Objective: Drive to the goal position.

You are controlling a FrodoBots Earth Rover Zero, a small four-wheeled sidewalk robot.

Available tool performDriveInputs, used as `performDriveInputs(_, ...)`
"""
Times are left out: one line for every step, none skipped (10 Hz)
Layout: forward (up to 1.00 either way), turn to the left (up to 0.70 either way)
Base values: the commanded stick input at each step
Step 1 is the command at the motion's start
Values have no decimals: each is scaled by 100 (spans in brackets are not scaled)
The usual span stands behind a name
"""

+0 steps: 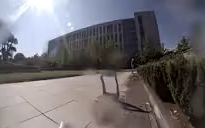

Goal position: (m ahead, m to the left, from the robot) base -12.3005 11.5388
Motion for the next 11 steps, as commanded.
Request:
performDriveInputs(5, 0)
performDriveInputs(5, 0)
performDriveInputs(5, 0)
performDriveInputs(5, 0)
performDriveInputs(5, 0)
performDriveInputs(5, 0)
performDriveInputs(5, 0)
performDriveInputs(5, 0)
performDriveInputs(6, 0)
performDriveInputs(5, 0)
performDriveInputs(5, 0)
